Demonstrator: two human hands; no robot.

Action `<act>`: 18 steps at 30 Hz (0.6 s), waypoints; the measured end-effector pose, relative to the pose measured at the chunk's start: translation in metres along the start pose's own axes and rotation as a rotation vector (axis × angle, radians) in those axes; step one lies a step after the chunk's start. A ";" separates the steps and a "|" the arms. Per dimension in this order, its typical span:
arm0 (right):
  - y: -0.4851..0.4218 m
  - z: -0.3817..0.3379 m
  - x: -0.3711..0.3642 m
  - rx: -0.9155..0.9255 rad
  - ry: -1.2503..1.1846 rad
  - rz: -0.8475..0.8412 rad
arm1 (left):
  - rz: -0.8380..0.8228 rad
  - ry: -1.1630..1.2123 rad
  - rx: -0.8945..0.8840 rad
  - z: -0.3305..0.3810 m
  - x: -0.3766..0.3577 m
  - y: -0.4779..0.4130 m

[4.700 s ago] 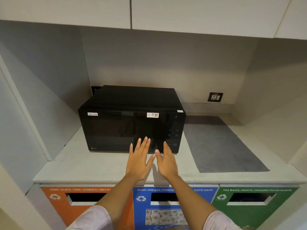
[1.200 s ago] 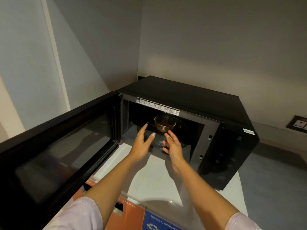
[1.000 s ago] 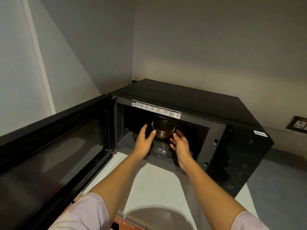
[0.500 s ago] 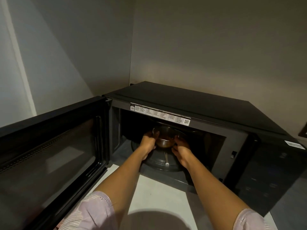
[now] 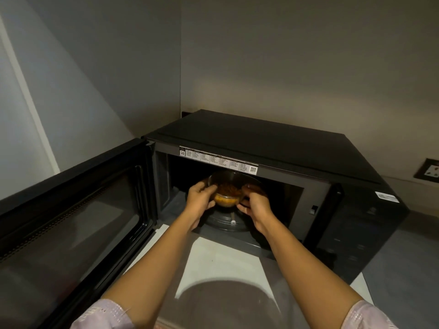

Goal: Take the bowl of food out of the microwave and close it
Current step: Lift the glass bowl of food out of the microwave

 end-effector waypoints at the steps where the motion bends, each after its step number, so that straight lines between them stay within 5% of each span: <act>1: 0.006 0.001 0.001 -0.006 0.011 0.004 | 0.004 0.008 0.004 0.001 0.003 0.009; 18: 0.135 0.035 0.058 -0.190 0.307 0.076 | 0.100 -0.148 0.182 -0.020 0.031 0.160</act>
Point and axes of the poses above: each hand's wrist, its own y-axis away from the middle knuckle, its own x-axis out of the back of the hand, z = x × y, the point moved 3 cm from there along -y, towards the middle knuckle, and after that the axes turned 5 degrees about z, right-handed, at the moved point
